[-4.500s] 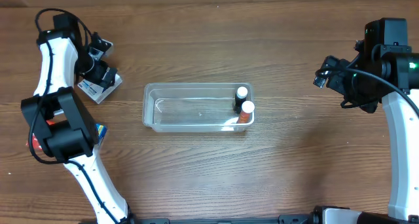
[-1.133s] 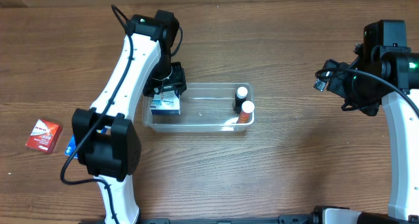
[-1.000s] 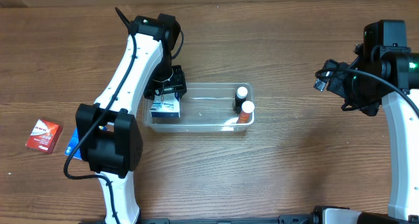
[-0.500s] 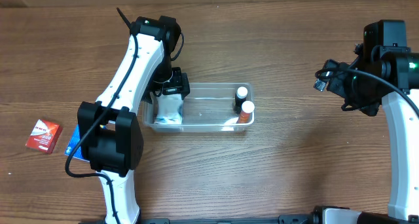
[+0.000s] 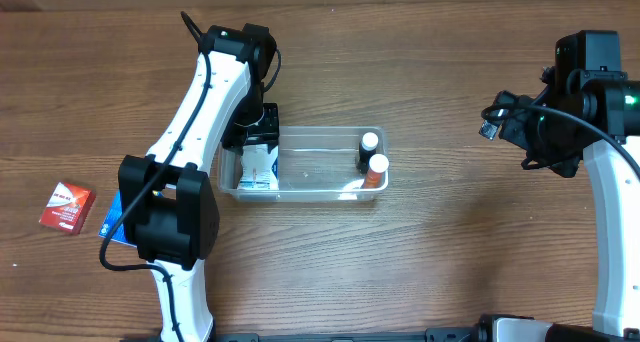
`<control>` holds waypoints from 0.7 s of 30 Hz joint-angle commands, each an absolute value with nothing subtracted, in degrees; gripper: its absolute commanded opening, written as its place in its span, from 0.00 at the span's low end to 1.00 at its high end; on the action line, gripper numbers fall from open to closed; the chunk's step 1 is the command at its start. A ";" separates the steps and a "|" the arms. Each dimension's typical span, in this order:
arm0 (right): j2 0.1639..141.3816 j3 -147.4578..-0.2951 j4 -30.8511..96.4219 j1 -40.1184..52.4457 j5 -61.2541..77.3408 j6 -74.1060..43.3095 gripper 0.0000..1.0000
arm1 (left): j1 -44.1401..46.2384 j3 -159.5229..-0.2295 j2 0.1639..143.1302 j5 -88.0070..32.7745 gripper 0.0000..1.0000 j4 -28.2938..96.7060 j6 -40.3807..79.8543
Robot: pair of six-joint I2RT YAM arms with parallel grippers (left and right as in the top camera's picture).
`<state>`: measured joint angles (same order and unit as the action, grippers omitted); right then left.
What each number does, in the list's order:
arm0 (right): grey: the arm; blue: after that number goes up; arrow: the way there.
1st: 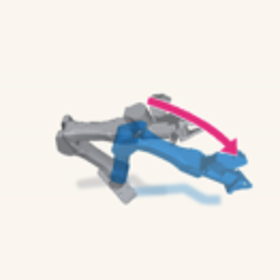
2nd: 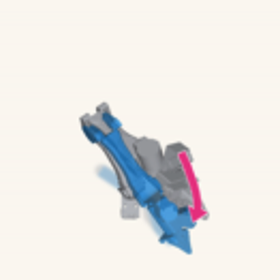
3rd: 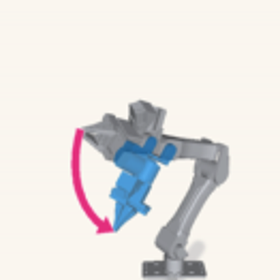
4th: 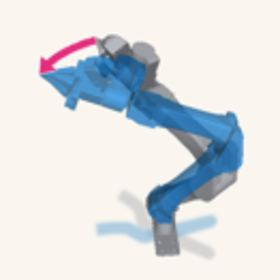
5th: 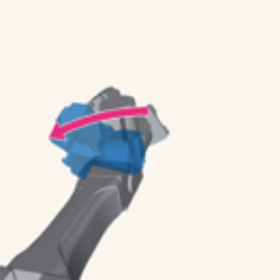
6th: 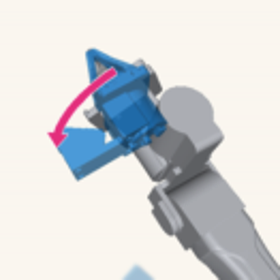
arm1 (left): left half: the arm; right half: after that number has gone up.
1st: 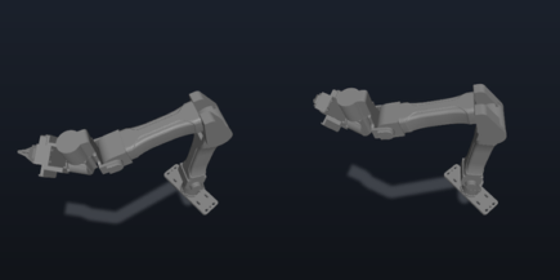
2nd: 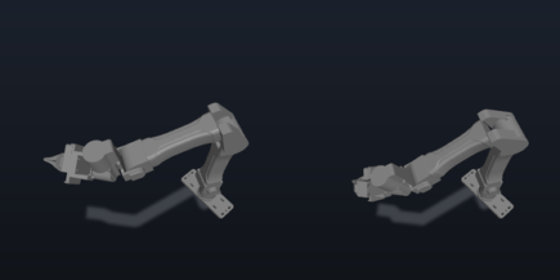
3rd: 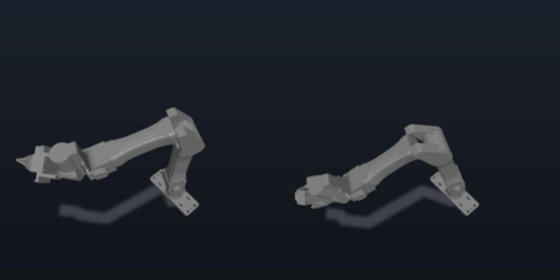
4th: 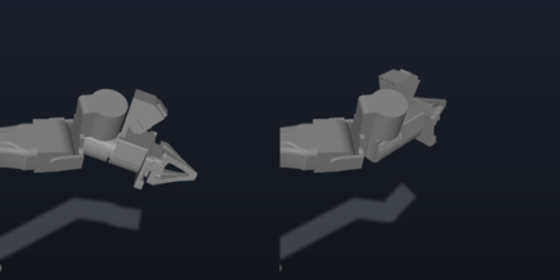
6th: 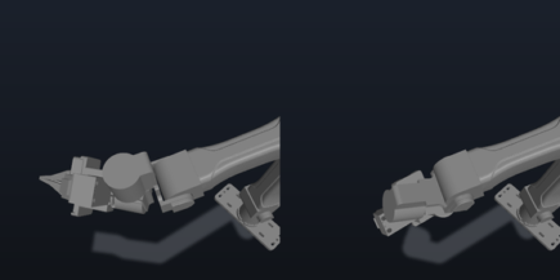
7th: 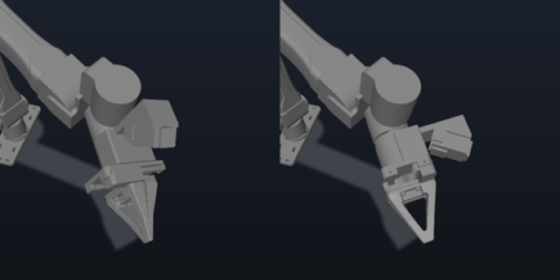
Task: Pack container
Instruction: 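Carry the white box with the left gripper and lower it into the container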
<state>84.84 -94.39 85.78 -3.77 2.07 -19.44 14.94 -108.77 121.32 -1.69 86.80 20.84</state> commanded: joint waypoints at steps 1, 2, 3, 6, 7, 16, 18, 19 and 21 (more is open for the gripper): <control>84.95 -94.39 85.73 -3.99 1.34 -19.20 1.00 | 15.70 -108.38 121.60 -2.57 0.31 86.76 14.57; 84.95 -94.39 85.73 -3.99 1.34 -19.22 1.00 | 15.77 -108.29 121.60 -2.57 0.25 86.70 14.50; 84.95 -94.39 85.73 -3.99 1.34 -19.22 1.00 | 15.79 -107.98 121.60 -2.37 0.22 86.50 14.52; 84.95 -94.39 85.76 -3.99 1.34 -19.20 1.00 | 15.77 -106.61 121.60 -2.15 0.20 85.43 14.57; 84.95 -94.39 85.78 -3.99 1.34 -19.20 1.00 | 15.79 -105.67 121.60 -2.17 0.20 84.79 14.61; 84.95 -94.39 85.78 -3.99 1.26 -19.22 1.00 | 15.77 -93.95 121.60 -0.80 0.20 79.24 15.46; 84.95 -94.39 85.84 -3.99 1.15 -19.20 1.00 | 15.66 -91.48 121.60 0.71 0.20 78.35 16.14; 84.95 -94.39 85.84 -3.99 1.13 -19.20 1.00 | 15.59 -90.61 121.60 1.19 0.20 78.08 16.34; 84.95 -94.39 85.82 -3.99 1.15 -19.20 1.00 | 15.46 -89.52 121.60 1.48 0.21 77.78 16.32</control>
<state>84.84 -94.37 86.08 -3.77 1.93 -19.46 15.35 -92.99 121.08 -0.97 77.71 16.14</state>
